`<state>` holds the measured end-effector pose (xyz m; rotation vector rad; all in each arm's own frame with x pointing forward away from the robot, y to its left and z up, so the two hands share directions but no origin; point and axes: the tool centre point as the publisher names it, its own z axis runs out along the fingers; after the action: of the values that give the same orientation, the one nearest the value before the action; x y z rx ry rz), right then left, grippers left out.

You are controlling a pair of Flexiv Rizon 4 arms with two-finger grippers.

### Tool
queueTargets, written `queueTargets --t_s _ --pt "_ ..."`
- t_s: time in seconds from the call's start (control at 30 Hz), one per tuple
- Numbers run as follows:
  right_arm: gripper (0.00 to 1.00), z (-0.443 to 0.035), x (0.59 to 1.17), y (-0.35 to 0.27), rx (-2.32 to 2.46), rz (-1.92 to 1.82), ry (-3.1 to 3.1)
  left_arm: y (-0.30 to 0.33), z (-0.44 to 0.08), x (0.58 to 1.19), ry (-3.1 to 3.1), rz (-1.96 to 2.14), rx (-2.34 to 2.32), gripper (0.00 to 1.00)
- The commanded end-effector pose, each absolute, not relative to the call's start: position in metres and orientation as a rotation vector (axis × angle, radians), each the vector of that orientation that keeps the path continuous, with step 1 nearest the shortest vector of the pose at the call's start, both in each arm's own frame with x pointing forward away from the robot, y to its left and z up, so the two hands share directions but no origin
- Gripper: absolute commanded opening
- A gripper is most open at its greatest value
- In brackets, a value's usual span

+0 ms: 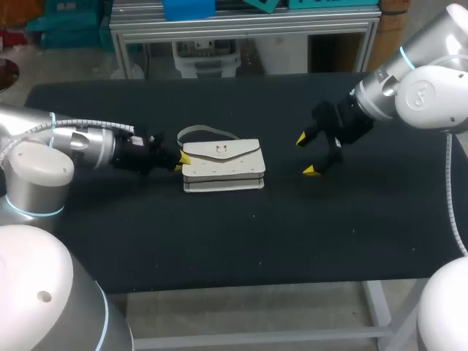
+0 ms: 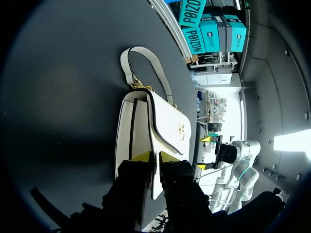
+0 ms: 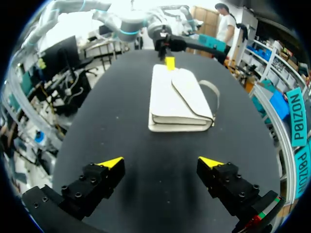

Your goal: Pick up the bag, open it, inspect its contents, close it, and place it on the opposite side

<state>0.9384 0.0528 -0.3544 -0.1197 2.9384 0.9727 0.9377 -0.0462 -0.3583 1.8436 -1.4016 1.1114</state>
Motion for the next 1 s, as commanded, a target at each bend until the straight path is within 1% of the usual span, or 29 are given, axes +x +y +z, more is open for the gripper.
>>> queueTargets --t_s 0.03,0.43,0.77,1.0 --pt "1.00 -0.355 0.938 0.053 -0.119 0.973 2.937 -0.031 -0.350 0.924 -1.384 1.173 1.865 1.00" --pt "1.00 -0.353 0.938 0.054 -0.121 0.945 2.936 -0.004 -0.335 0.927 -1.506 1.227 1.930 1.00" --pt "1.00 -0.329 0.931 0.072 -0.146 0.763 2.884 0.021 -0.325 0.945 -1.858 1.197 1.946 1.00" --pt "1.00 -0.321 0.927 0.087 -0.183 0.715 2.857 0.030 -0.314 0.947 -2.084 1.181 1.847 1.00"
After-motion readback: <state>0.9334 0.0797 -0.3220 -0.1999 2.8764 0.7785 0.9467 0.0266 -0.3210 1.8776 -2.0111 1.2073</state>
